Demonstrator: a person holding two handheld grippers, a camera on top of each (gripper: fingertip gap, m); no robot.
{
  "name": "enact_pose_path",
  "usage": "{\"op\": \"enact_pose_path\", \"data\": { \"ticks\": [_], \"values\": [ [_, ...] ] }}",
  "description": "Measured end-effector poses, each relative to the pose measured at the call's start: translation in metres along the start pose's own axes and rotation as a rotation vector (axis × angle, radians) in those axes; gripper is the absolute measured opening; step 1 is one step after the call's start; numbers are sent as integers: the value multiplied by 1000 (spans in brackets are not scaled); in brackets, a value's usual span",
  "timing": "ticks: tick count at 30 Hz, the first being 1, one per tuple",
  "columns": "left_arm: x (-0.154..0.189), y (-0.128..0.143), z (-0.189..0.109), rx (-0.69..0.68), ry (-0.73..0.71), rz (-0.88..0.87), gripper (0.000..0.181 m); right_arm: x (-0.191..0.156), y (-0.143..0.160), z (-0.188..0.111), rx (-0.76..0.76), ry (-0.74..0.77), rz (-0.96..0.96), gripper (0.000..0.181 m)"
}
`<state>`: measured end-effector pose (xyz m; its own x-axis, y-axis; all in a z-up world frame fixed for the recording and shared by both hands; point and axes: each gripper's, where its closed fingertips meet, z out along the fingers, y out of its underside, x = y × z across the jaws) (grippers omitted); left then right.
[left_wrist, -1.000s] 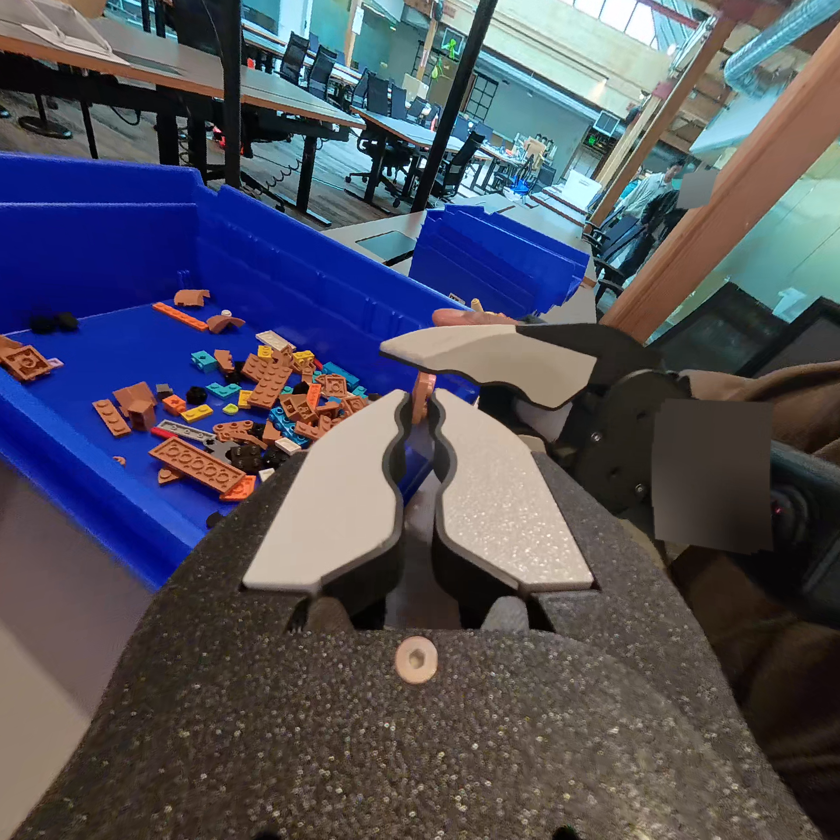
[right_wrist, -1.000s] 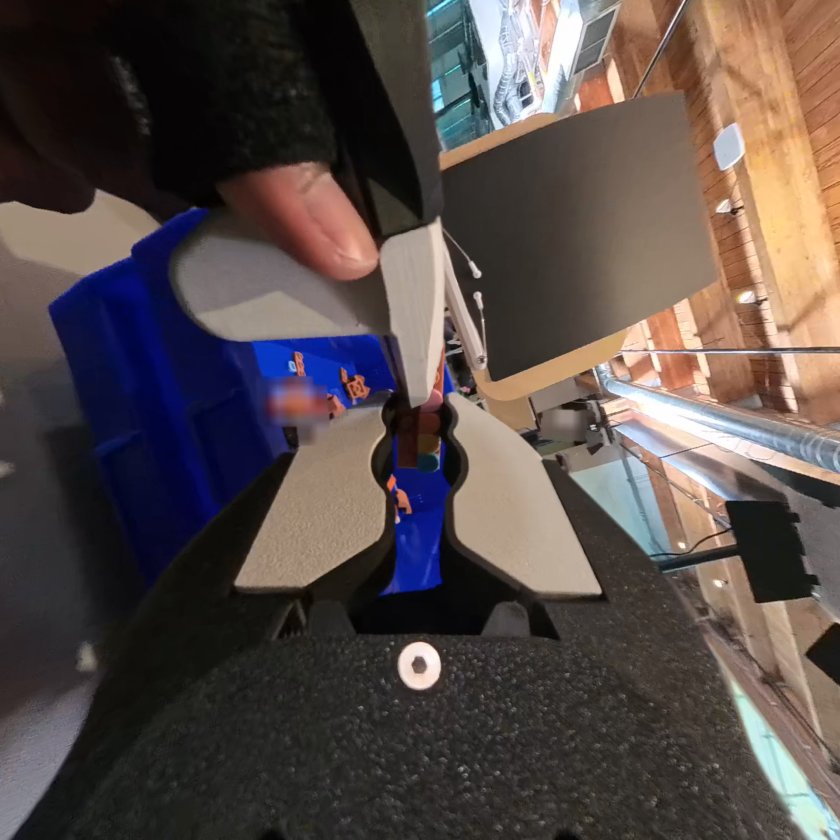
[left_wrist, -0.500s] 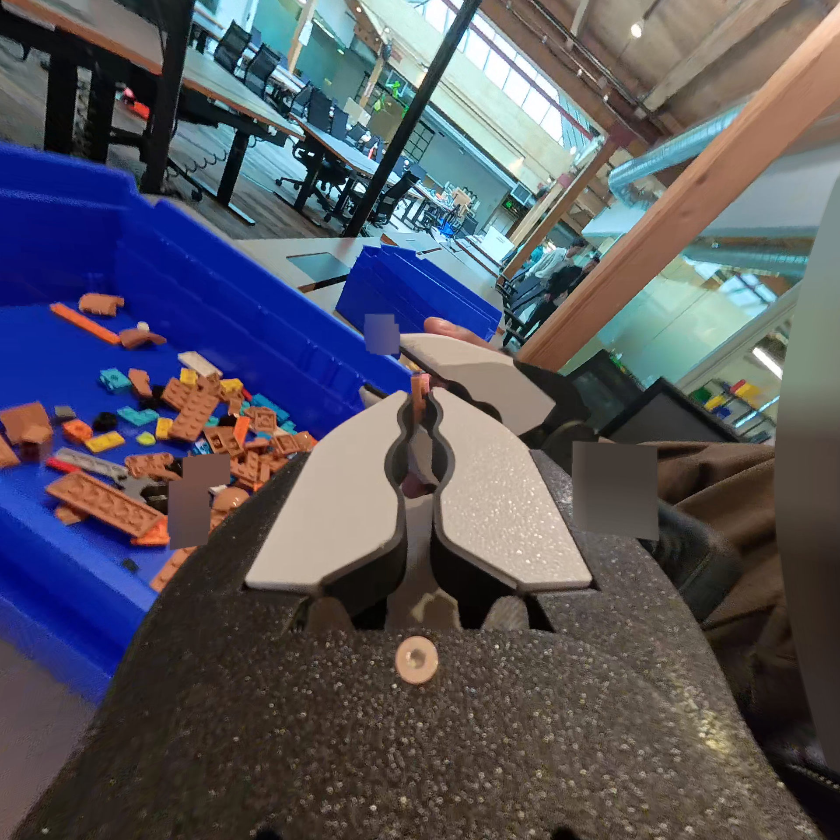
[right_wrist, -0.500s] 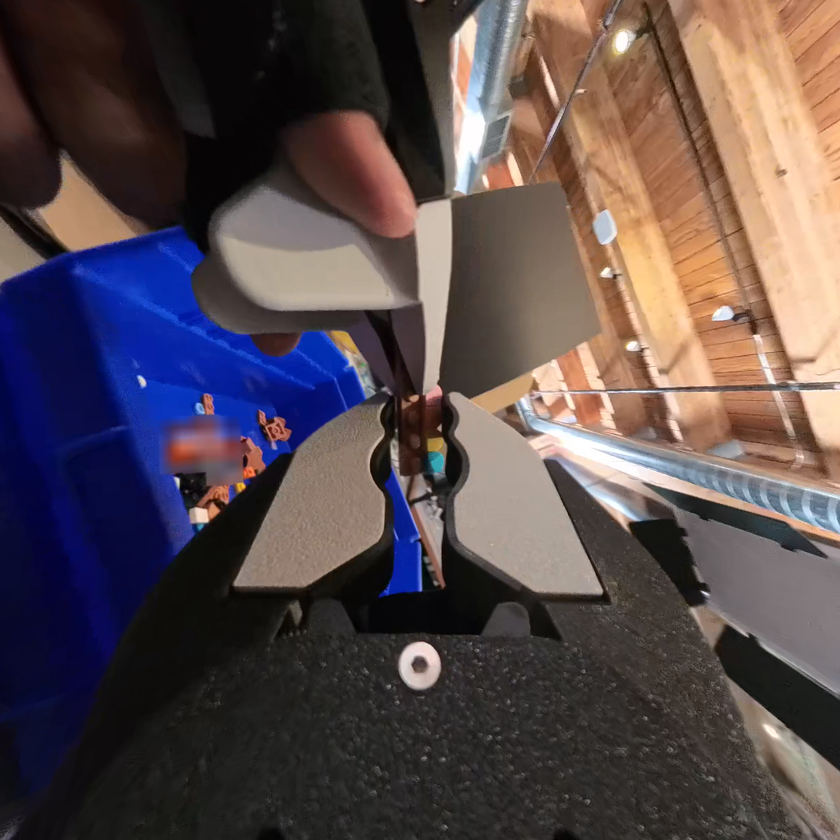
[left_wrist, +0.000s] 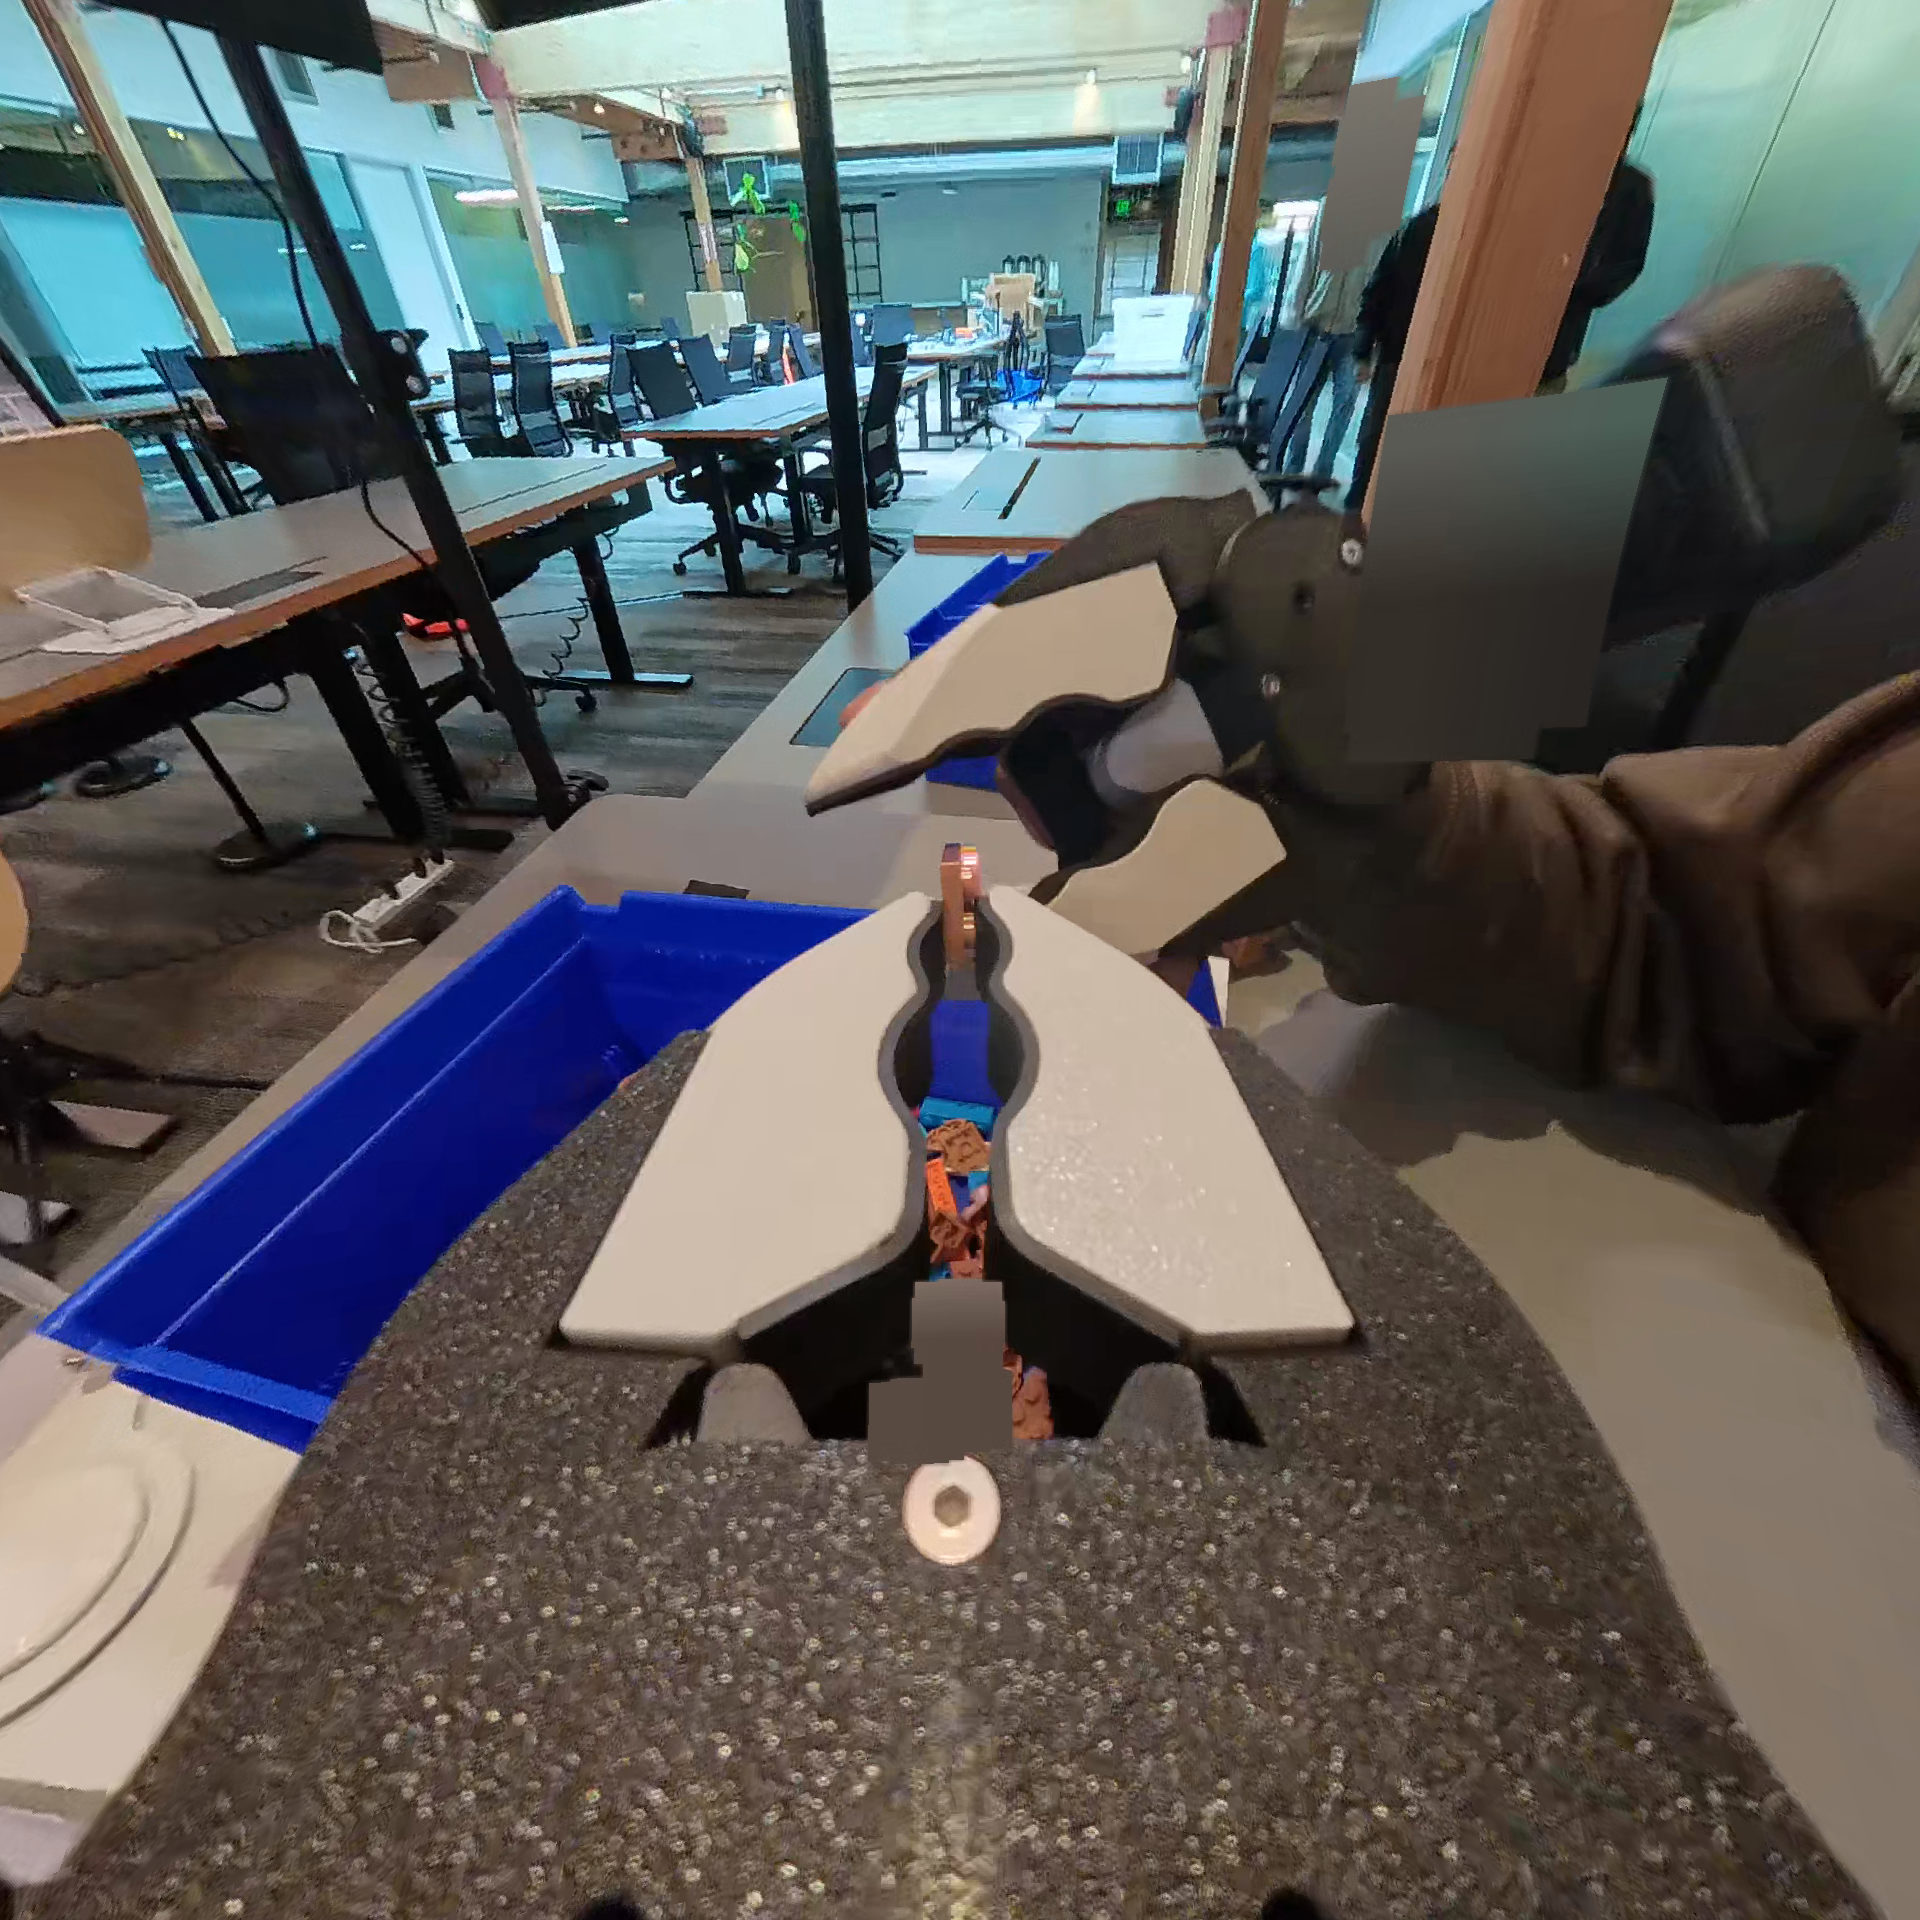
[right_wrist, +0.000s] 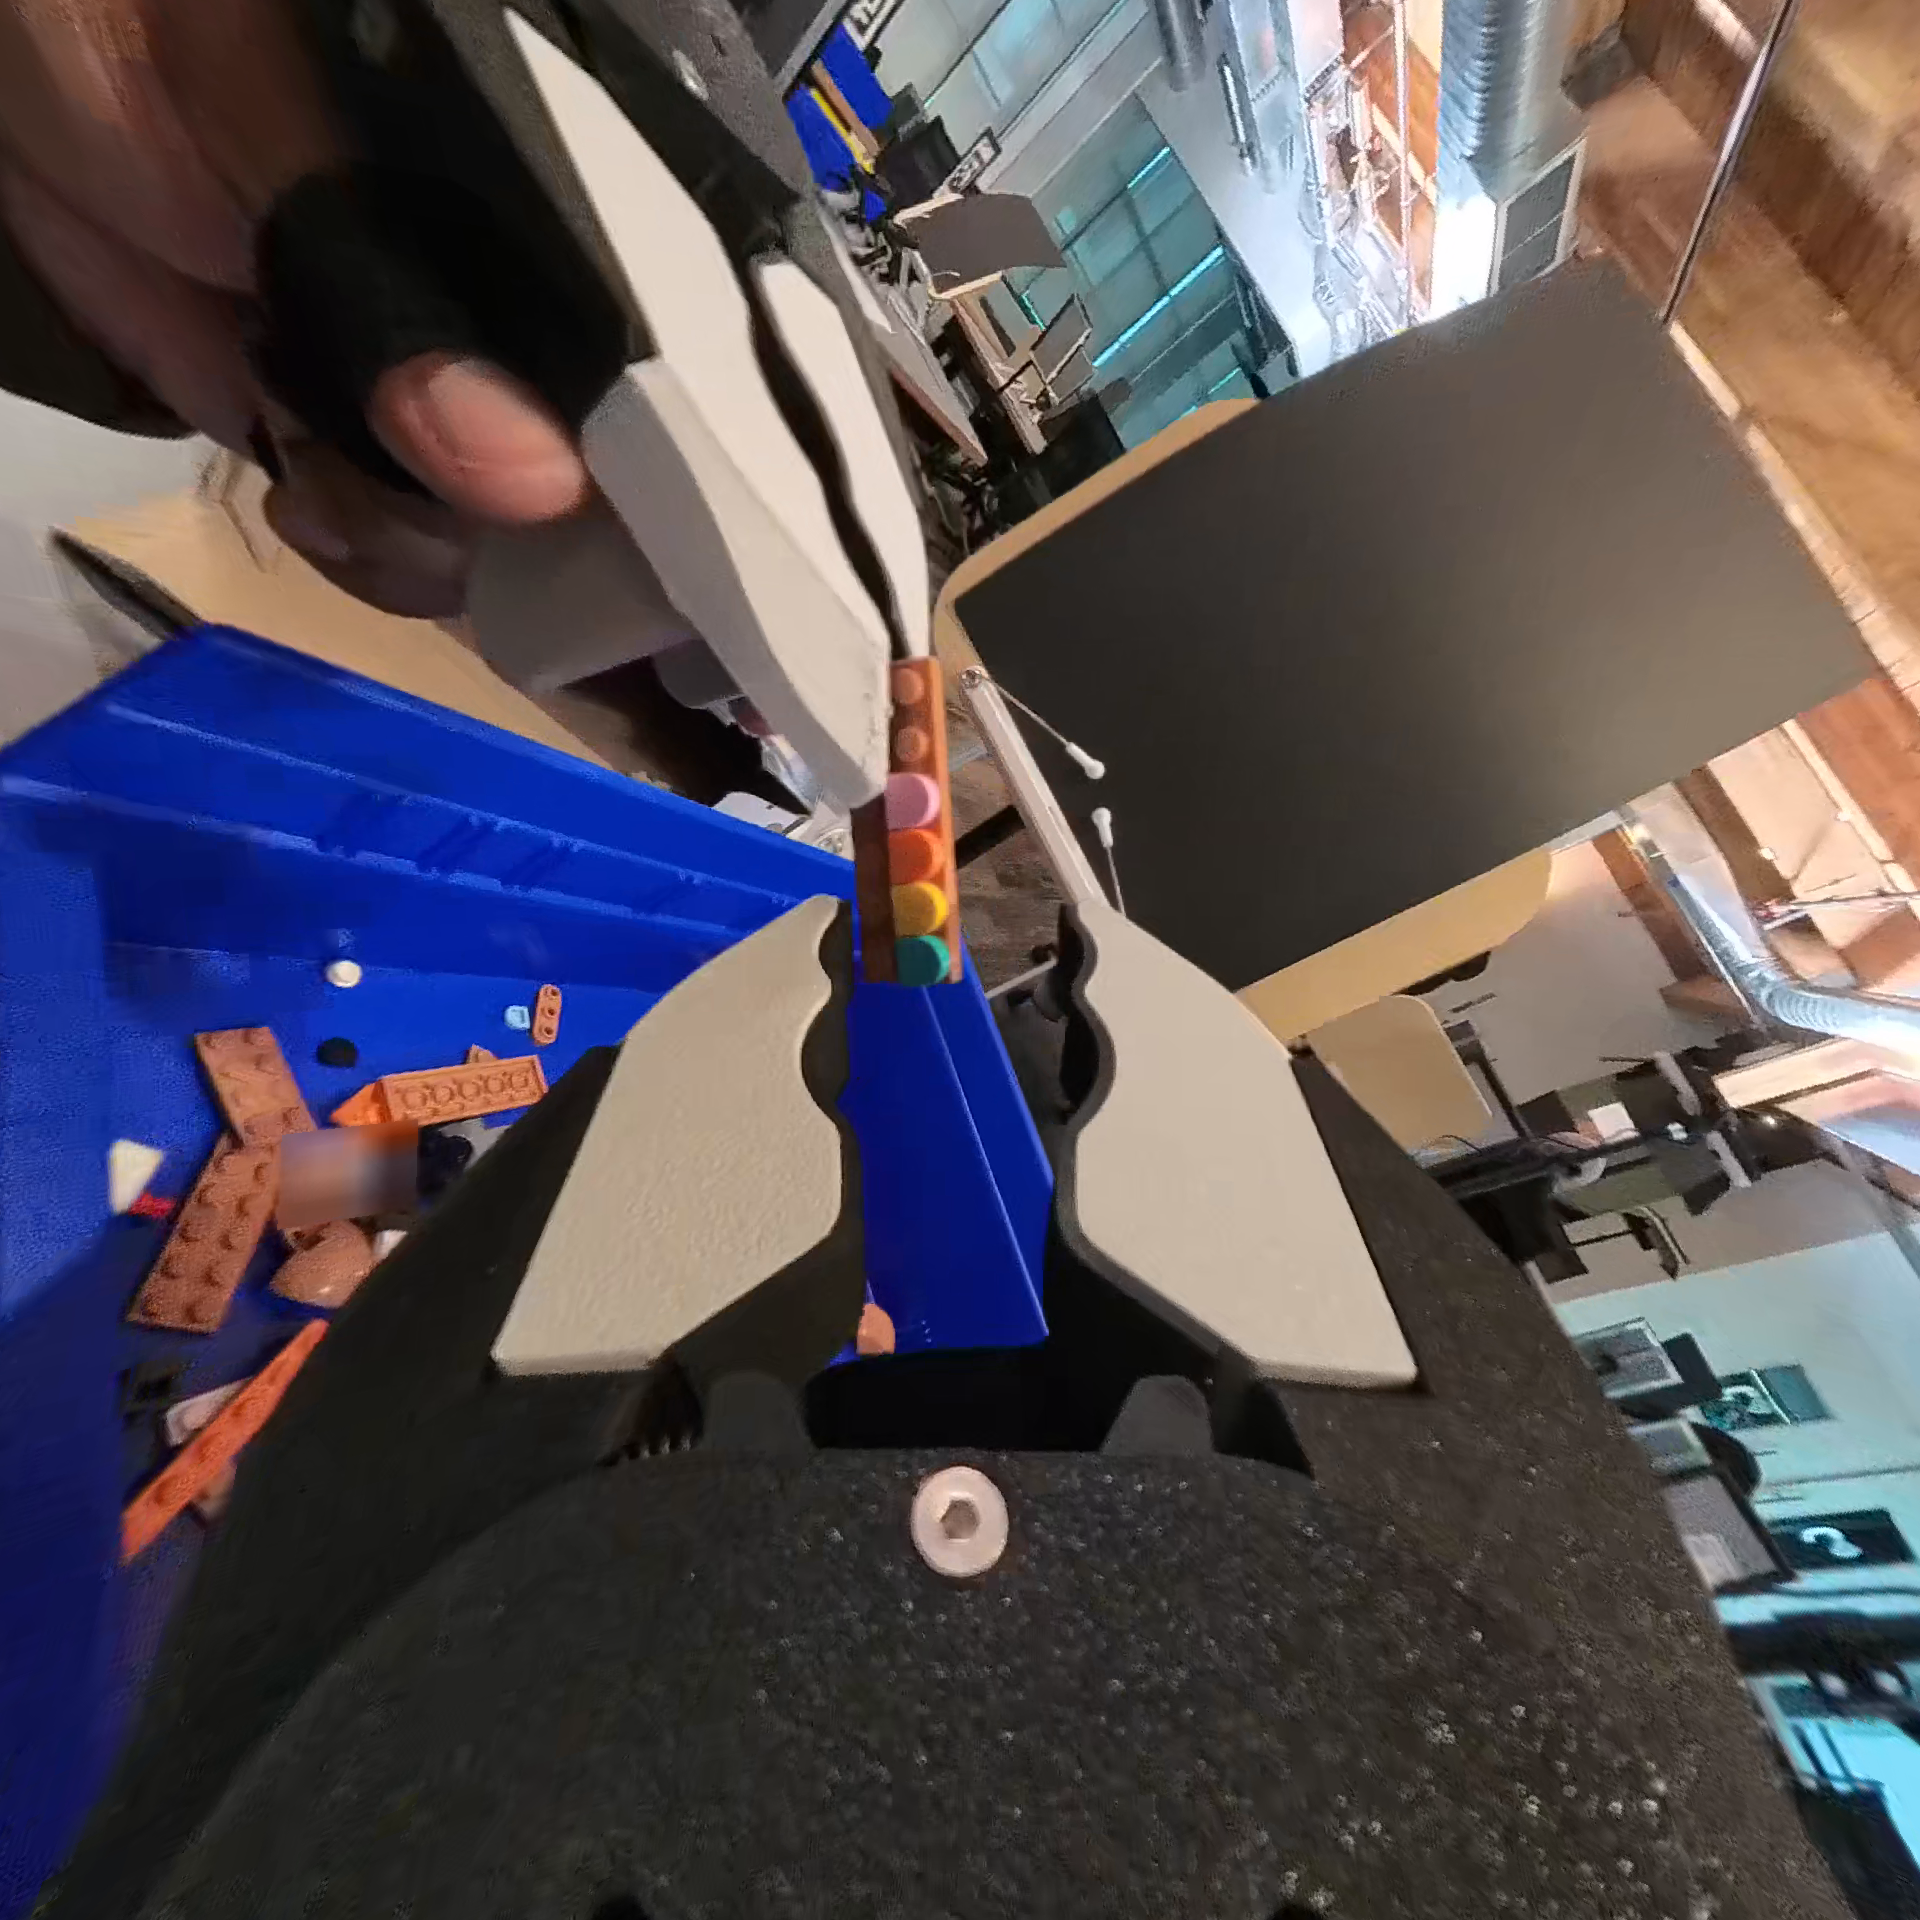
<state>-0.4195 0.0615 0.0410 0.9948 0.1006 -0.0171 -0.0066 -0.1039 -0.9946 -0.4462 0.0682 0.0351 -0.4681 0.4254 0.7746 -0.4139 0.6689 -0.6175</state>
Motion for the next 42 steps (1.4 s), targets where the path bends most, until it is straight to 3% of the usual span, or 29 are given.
{"op": "enact_pose_path", "data": {
  "ticks": [7, 19, 42],
  "values": [
    [-23, 6, 0, 91, 58, -245, 5, 1, 15, 22, -22, 75, -115, 23],
    [-26, 22, -1, 122, 134, -414, 5, -12, 17, 31, 30, 84, -33, 18],
    [-20, 18, 0, 119, 117, -288, 5, -10, 19, 30, 26, 99, -37, 14]
  ]
}}
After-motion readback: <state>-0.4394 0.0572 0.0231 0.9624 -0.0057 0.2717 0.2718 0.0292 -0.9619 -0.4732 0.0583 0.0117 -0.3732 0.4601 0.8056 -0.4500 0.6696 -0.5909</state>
